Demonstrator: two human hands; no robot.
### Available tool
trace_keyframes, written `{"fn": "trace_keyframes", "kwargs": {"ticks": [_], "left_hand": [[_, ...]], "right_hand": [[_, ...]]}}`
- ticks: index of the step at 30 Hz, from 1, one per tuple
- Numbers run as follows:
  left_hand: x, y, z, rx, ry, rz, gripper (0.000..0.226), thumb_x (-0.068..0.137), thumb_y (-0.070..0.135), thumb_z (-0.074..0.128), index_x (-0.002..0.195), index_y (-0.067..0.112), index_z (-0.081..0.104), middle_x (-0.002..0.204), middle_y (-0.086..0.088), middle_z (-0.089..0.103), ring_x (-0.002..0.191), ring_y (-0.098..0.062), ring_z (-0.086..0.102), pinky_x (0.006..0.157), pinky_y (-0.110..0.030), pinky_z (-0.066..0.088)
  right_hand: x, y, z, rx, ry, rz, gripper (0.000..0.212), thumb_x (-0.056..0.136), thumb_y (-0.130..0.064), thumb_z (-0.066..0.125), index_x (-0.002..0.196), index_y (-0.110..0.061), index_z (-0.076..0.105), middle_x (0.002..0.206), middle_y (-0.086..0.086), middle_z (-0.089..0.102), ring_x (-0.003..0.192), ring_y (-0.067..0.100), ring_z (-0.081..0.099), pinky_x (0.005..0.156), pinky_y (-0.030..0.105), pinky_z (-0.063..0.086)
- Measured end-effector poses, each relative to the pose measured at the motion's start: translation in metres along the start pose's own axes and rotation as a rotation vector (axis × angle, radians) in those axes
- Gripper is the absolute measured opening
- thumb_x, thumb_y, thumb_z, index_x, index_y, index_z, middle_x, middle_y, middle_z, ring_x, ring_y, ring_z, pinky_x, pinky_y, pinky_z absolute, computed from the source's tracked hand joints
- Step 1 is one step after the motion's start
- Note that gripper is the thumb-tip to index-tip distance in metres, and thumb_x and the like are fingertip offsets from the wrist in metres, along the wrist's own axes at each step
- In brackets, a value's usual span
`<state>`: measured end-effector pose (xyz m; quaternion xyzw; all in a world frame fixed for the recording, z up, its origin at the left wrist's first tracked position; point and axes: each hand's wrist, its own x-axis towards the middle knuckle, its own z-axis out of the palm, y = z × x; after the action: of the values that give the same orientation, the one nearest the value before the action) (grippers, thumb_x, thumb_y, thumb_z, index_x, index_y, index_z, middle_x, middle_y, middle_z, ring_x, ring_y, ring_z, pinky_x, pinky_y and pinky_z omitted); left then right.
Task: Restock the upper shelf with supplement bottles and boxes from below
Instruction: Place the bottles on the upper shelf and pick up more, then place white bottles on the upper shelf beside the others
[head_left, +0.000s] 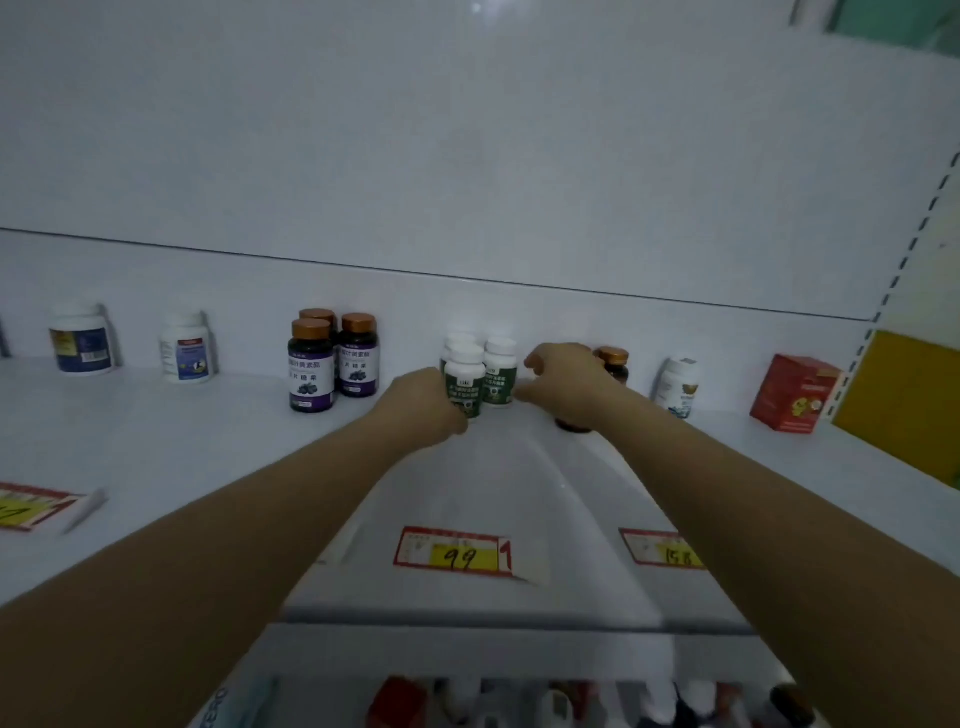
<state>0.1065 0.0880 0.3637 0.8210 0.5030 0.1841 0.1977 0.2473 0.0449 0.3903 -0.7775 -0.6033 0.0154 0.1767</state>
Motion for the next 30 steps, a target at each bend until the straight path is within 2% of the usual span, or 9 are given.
{"fn": "trace_keyframes", "kwargs": {"ticks": [2,5,7,10,13,20,23,28,30], "left_hand": [[-0.025,0.001,-0.005,0.047,-0.006,0.043,0.046,0.088,0.022,0.061,0.128,0.003,0.050,0.133,-0.013,0.053,0.114,-0.025,0.053,0.073,-0.021,0.036],[-0.070,-0.001,-0.011,0.115,-0.037,0.106,0.049,0.089,0.028,0.060,0.130,0.004,0.048,0.134,-0.013,0.052,0.104,-0.021,0.050,0.072,-0.025,0.038],[-0.093,-0.002,-0.011,0.162,-0.034,0.144,0.049,0.088,0.030,0.060,0.128,0.004,0.049,0.133,-0.014,0.052,0.101,-0.020,0.048,0.078,-0.028,0.040],[-0.139,-0.006,-0.010,0.197,-0.009,0.199,0.047,0.088,0.032,0.060,0.125,0.004,0.052,0.130,-0.014,0.054,0.108,-0.025,0.051,0.089,-0.032,0.043],[-0.184,-0.004,-0.004,0.198,0.007,0.243,0.044,0.088,0.032,0.058,0.123,0.006,0.054,0.127,-0.014,0.055,0.115,-0.030,0.051,0.094,-0.037,0.044],[-0.263,-0.001,0.038,0.160,-0.097,0.329,0.043,0.090,0.030,0.057,0.127,0.008,0.053,0.128,-0.011,0.053,0.116,-0.026,0.050,0.085,-0.027,0.038],[-0.275,-0.014,0.065,0.125,-0.214,0.243,0.040,0.091,0.027,0.057,0.126,0.008,0.053,0.127,-0.012,0.055,0.098,-0.021,0.049,0.080,-0.026,0.037],[-0.264,-0.038,0.114,0.102,-0.350,0.101,0.018,0.086,0.022,0.060,0.099,0.009,0.059,0.080,-0.003,0.054,0.077,-0.019,0.050,0.052,-0.022,0.034],[-0.255,-0.045,0.135,0.077,-0.387,0.049,0.025,0.087,0.024,0.060,0.107,0.009,0.058,0.089,-0.004,0.056,0.084,-0.019,0.052,0.062,-0.023,0.038]], "right_hand": [[-0.027,-0.005,-0.007,-0.089,-0.034,-0.011,0.029,0.091,-0.025,0.054,0.112,-0.006,0.061,0.113,0.011,0.063,0.110,0.027,0.057,0.087,0.031,0.045],[-0.078,-0.015,-0.012,-0.175,-0.069,0.023,0.020,0.090,-0.024,0.053,0.075,-0.011,0.054,0.081,0.003,0.054,0.093,0.024,0.053,0.063,0.025,0.037],[-0.108,-0.020,-0.015,-0.187,-0.083,0.029,0.020,0.091,-0.023,0.053,0.091,-0.005,0.059,0.094,0.010,0.059,0.089,0.023,0.051,0.059,0.023,0.036],[-0.162,-0.029,-0.019,-0.220,-0.076,0.035,0.040,0.093,-0.023,0.052,0.126,-0.002,0.056,0.128,0.013,0.057,0.115,0.028,0.052,0.088,0.028,0.043],[-0.211,-0.030,-0.017,-0.223,-0.060,0.056,0.042,0.092,-0.021,0.053,0.128,0.000,0.055,0.131,0.016,0.056,0.120,0.030,0.052,0.100,0.036,0.042],[-0.292,-0.008,0.009,-0.171,-0.111,0.143,0.040,0.091,-0.023,0.057,0.129,-0.009,0.054,0.131,0.010,0.055,0.119,0.025,0.052,0.097,0.031,0.042],[-0.309,0.012,0.033,-0.131,-0.190,0.187,0.042,0.091,-0.023,0.057,0.132,-0.013,0.050,0.135,0.009,0.052,0.123,0.024,0.050,0.100,0.031,0.040],[-0.309,0.060,0.080,-0.140,-0.308,0.226,0.042,0.089,-0.023,0.057,0.129,-0.012,0.052,0.128,0.012,0.058,0.111,0.027,0.056,0.088,0.031,0.045],[-0.305,0.083,0.096,-0.098,-0.355,0.248,0.042,0.089,-0.023,0.057,0.128,-0.010,0.052,0.125,0.013,0.058,0.099,0.026,0.055,0.079,0.029,0.043]]}}
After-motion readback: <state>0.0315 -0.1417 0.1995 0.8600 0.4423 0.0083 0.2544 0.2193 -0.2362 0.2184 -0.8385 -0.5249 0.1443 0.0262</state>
